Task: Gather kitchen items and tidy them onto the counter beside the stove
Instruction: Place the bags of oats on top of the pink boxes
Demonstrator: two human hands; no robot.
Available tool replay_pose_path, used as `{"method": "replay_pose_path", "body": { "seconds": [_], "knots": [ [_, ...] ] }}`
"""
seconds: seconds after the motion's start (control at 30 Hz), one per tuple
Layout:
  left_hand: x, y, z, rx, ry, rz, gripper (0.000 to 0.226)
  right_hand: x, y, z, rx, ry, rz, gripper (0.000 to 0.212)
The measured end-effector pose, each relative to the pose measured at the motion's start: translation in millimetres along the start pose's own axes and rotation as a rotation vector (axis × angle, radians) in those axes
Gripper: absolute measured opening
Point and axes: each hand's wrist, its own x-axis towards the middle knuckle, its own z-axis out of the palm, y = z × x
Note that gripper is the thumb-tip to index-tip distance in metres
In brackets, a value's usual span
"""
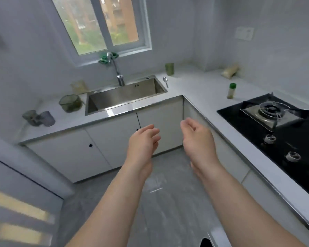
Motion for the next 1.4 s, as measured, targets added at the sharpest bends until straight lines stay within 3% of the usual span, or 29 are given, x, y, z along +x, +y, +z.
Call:
{"method": "replay_pose_path", "body": {
  "seconds": [0.13, 0.23, 0.33, 0.43, 0.63, 0.73, 0.97, 1.13, 1.4],
  "knots": [
    [45.7, 17.5, -61.2, -0.052, 0.135, 0.010, 0.016, 24.8, 7.9, 82.6, -0.086, -0.159, 0.010, 0.037],
    [94.2, 28.3, -101.7, -0.083, 0.235, 0.019, 0.016, 58.0, 22.8, 144.2, -0.042, -0.248, 0.036, 0.021],
    [154.2, 45.4, -133.1, -0.088, 0.316, 0.031, 0.015, 96.6, 25.7, 199.5, -0.034, -0.334, 0.064, 0.038],
    [225.2, 70.1, -153.4, -0.084, 0.359, 0.046, 0.015, 153.0, 33.6, 251.4, 0.006, -0.398, 0.098, 0.033],
    [367.3, 138.5, -178.8, -0.068, 0.416, 0.064, 0.015, 274.3, 26.6, 352.2, -0.082, -0.387, 0.086, 0.024],
    [433.7, 173.4, -198.7, -0.078, 0.434, 0.095, 0.016, 322.3, 11.8, 402.0, -0.140, -0.385, 0.068, 0.035],
    [570.2, 225.8, -279.5, -0.023, 0.438, 0.138, 0.016, 409.6, 10.0, 527.0, -0.199, -0.402, 0.054, 0.033],
    [702.5, 252.8, -347.9, 0.227, 0.435, 0.217, 0.011, 472.5, 35.1, 626.7, -0.290, -0.391, 0.013, 0.032],
    [925.5, 293.7, -436.5, 0.946, 0.342, 0.317, 0.032, 557.2, 65.8, 777.6, -0.450, -0.342, 0.129, 0.034]
  ]
}}
